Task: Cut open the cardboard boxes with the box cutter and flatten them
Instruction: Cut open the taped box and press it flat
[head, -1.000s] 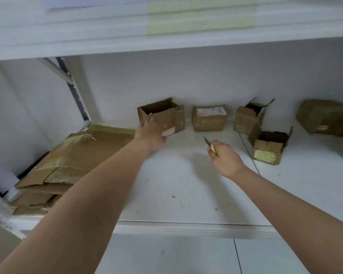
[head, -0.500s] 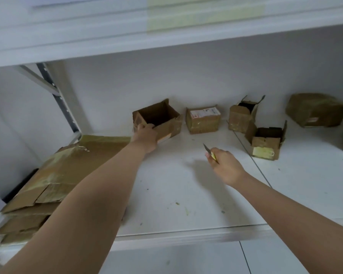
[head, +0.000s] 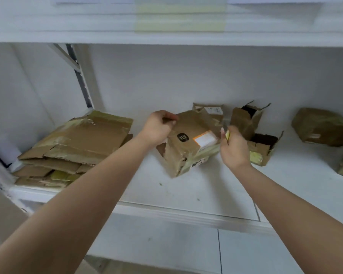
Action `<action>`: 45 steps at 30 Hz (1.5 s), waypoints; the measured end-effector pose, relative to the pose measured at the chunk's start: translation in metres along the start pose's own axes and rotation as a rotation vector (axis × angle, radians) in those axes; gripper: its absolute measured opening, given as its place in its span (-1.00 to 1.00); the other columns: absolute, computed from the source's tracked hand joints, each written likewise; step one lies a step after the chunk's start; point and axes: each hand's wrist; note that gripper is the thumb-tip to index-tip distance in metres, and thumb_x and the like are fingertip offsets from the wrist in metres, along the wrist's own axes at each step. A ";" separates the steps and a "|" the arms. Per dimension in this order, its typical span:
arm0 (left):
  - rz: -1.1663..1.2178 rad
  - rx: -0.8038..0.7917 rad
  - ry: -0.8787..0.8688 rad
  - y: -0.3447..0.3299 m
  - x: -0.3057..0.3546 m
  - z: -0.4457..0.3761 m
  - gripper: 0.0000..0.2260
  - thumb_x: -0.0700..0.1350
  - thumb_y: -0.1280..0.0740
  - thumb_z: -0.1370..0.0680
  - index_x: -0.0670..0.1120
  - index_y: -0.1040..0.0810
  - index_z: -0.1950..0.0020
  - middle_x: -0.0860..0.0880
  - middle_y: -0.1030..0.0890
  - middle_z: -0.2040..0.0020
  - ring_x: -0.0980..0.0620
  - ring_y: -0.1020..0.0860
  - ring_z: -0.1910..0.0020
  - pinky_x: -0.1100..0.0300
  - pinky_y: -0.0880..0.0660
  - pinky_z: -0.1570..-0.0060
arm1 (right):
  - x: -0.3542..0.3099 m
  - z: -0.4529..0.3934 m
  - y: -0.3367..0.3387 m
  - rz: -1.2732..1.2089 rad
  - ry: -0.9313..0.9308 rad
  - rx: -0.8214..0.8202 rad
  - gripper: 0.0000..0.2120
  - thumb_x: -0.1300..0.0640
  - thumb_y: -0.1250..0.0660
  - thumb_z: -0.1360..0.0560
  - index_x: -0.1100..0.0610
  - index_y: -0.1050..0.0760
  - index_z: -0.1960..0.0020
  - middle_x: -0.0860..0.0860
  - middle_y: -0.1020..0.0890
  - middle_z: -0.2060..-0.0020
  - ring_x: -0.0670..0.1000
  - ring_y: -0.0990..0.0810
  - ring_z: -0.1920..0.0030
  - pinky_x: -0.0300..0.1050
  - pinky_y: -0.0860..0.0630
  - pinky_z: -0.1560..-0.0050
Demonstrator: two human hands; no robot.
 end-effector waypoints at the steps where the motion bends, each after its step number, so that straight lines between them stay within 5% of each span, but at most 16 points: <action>1: 0.049 -0.017 0.048 -0.005 0.002 0.004 -0.88 -0.25 -0.27 -0.58 -0.10 -0.59 -0.01 -0.04 -0.57 0.12 0.13 -0.47 0.31 0.44 -0.39 0.34 | 0.002 0.000 0.005 -0.003 0.007 -0.004 -0.75 0.09 -0.12 -0.63 0.20 -0.39 -0.21 0.23 -0.59 0.01 0.26 -0.56 0.01 0.00 -0.43 0.15; 5: -0.027 -0.057 0.268 -0.020 -0.007 0.020 -0.85 -0.30 -0.23 -0.56 -0.10 -0.55 0.04 -0.22 -0.57 -0.04 -0.03 -0.50 0.24 0.20 -0.48 0.26 | 0.020 0.005 0.022 -0.019 0.013 -0.059 -0.75 0.05 -0.14 -0.62 0.17 -0.39 -0.20 0.14 -0.59 0.07 0.22 -0.57 0.06 -0.08 -0.36 0.25; 8: -0.379 0.001 0.293 -0.024 -0.014 0.029 -0.85 -0.15 -0.29 -0.55 0.04 -0.55 -0.07 -0.17 -0.47 -0.26 -0.19 -0.46 -0.19 0.07 -0.44 -0.16 | 0.035 0.009 0.030 -0.026 -0.032 -0.129 -0.74 0.05 -0.22 -0.59 0.15 -0.38 -0.22 0.05 -0.56 0.09 0.13 -0.54 0.08 -0.10 -0.39 0.24; 11: -0.556 0.026 0.122 -0.033 0.002 0.034 -0.71 0.03 -0.29 -0.55 0.06 -0.52 -0.26 -0.15 -0.36 -0.39 -0.20 -0.24 -0.41 -0.02 -0.22 -0.37 | 0.052 0.014 0.029 -0.034 -0.110 -0.207 -0.68 0.04 -0.29 -0.54 0.15 -0.37 -0.24 0.05 -0.56 0.07 0.14 -0.56 0.02 -0.09 -0.44 0.15; 15: -0.692 -0.210 -0.136 -0.062 0.017 0.045 -0.50 0.22 -0.24 -0.52 0.13 -0.35 -0.44 -0.04 -0.24 -0.52 -0.13 -0.05 -0.53 -0.22 -0.04 -0.44 | 0.071 0.023 0.021 -0.113 -0.183 -0.359 -0.62 0.02 -0.33 -0.52 0.12 -0.30 -0.25 0.05 -0.51 0.09 0.14 -0.57 0.03 -0.11 -0.41 0.14; 18: -0.854 -0.336 -0.061 -0.078 0.009 0.052 -0.45 0.13 -0.21 -0.58 0.15 -0.12 -0.54 0.02 -0.07 -0.57 -0.08 0.04 -0.55 -0.21 0.07 -0.45 | 0.080 0.028 0.018 -0.184 -0.206 -0.410 -0.68 0.09 -0.31 -0.53 0.15 -0.30 -0.21 0.06 -0.50 0.09 0.10 -0.52 0.06 -0.16 -0.34 0.11; 23: -0.847 -0.340 0.013 -0.094 0.020 0.054 -0.48 0.08 -0.14 -0.63 0.11 -0.06 -0.56 0.02 -0.03 -0.58 -0.09 0.05 -0.55 -0.17 0.06 -0.45 | 0.092 0.030 0.013 -0.335 -0.292 -0.344 -0.90 0.18 -0.17 -0.59 0.19 -0.42 -0.04 0.10 -0.54 0.11 0.12 -0.52 0.08 -0.11 -0.41 0.12; 25: -0.866 -0.332 0.025 -0.098 0.025 0.056 -0.50 0.08 -0.11 -0.64 0.11 -0.05 -0.56 0.02 -0.02 -0.58 -0.09 0.05 -0.55 -0.18 0.05 -0.45 | 0.093 0.029 0.009 -0.399 -0.368 -0.311 -0.89 0.14 -0.17 -0.60 0.14 -0.42 0.04 0.14 -0.59 0.12 0.18 -0.57 0.07 0.02 -0.53 0.07; 30: -0.861 -0.355 0.029 -0.093 0.023 0.057 -0.50 0.07 -0.09 -0.65 0.12 -0.02 -0.56 0.01 -0.01 -0.58 -0.09 0.06 -0.55 -0.17 0.08 -0.47 | 0.086 0.023 0.002 -0.458 -0.418 -0.301 -0.83 0.10 -0.13 -0.62 0.15 -0.44 0.03 0.12 -0.60 0.18 -0.02 -0.51 0.27 -0.19 -0.34 0.32; 39: -0.870 -0.341 0.015 -0.095 0.021 0.061 -0.52 0.07 -0.06 -0.65 0.13 -0.01 -0.56 0.02 -0.02 -0.58 -0.07 0.08 -0.55 -0.15 0.11 -0.47 | 0.081 0.016 -0.012 -0.449 -0.448 -0.322 -0.81 0.12 -0.13 -0.60 0.18 -0.46 0.08 0.17 -0.62 0.11 0.15 -0.56 0.08 -0.04 -0.48 0.05; 45: -0.844 -0.346 0.049 -0.097 0.025 0.058 -0.54 0.05 -0.03 -0.66 0.11 -0.04 -0.56 0.01 -0.03 -0.58 -0.07 0.07 -0.55 -0.14 0.10 -0.48 | 0.078 0.009 -0.017 -0.469 -0.443 -0.287 -0.77 0.18 -0.15 -0.58 0.14 -0.38 0.26 0.12 -0.56 0.23 0.08 -0.49 0.21 -0.15 -0.38 0.22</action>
Point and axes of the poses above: each hand's wrist, its own z-axis away from the middle knuckle, its own y-axis out of the back of the hand, x = y × z
